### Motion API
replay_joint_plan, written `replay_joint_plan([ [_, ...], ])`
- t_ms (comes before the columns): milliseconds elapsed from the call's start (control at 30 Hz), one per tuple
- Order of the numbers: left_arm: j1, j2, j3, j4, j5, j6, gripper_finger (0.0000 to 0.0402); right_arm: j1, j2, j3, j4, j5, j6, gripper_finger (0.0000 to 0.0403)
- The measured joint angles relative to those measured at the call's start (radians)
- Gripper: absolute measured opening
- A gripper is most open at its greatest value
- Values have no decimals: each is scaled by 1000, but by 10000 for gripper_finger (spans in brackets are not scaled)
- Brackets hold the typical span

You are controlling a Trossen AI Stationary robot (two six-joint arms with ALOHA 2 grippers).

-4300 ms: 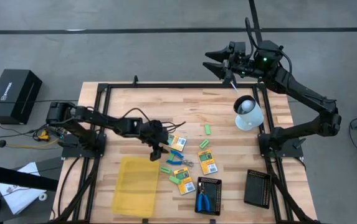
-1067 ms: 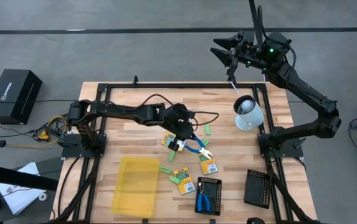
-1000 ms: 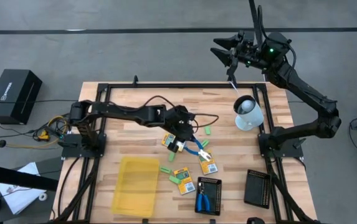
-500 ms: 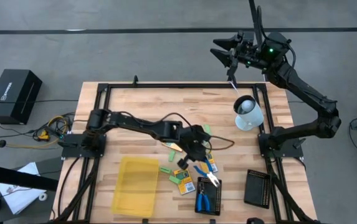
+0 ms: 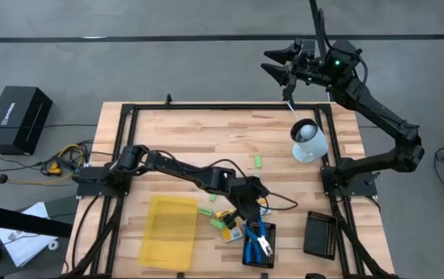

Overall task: Pick & Place School Supplies
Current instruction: Put the blue hole puncher into the left black bin

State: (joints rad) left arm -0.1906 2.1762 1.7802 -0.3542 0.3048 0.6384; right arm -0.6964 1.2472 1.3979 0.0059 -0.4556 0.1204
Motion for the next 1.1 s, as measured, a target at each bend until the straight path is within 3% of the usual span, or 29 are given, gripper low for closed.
replay_joint_plan([
  [367, -5, 8, -1, -10, 13, 84, 20, 0, 0, 0, 5, 0, 0, 224],
  [667, -8, 97, 39, -10, 54, 84, 20, 0, 0, 0, 4, 0, -24, 224],
  [1100, -8, 120, 54, 16, 53, 84, 20, 0, 0, 0, 3, -1, -25, 224],
])
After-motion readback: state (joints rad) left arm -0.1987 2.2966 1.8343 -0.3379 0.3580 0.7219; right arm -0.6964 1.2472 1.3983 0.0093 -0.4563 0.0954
